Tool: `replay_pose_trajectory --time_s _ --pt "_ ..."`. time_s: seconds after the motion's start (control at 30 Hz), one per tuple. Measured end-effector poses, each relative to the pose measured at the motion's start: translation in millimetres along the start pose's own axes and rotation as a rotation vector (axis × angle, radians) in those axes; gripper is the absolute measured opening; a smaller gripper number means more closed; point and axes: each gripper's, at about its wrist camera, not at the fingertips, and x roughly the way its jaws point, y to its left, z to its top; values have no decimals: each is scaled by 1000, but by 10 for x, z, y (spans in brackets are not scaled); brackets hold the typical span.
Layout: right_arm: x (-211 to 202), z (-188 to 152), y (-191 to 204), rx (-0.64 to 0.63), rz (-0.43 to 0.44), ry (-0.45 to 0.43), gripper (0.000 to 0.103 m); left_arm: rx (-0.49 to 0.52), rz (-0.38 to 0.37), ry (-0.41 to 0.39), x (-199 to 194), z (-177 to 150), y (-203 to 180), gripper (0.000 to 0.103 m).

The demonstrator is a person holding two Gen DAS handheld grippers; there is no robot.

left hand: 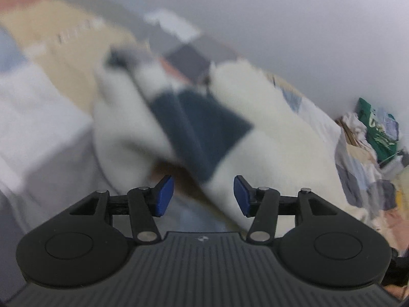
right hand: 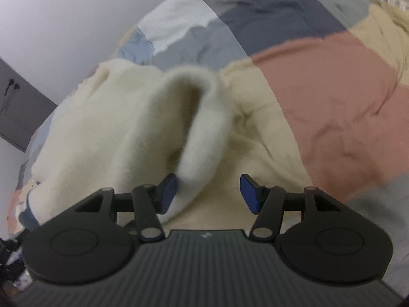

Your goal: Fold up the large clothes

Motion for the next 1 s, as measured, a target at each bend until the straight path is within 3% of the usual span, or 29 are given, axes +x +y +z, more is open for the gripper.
replay_pose_trajectory --time_s 0.13,0.3,0.43,0.53,0.67,0.77,0.9,1.0 --pt "85 -10 17 20 35 21 59 -67 -65 72 335 -60 50 60" --pt "190 -31 120 -7 84 48 58 -98 -151 48 575 -6 49 57" --pt "251 -23 164 -35 80 43 57 -46 -171 41 630 69 -45 10" --pt "284 3 160 -37 72 31 56 -34 -206 -11 485 142 -111 7" --pt "256 16 151 -48 68 -11 44 -48 -273 -92 67 214 -162 7" --pt "259 35 136 -54 56 -19 29 -69 -333 -185 -317 321 -50 6" --pt "209 55 129 -46 78 -35 22 -147 -398 -249 -702 402 150 6" --pt "43 102 160 -49 127 -95 20 -200 -418 -270 -884 443 359 6"
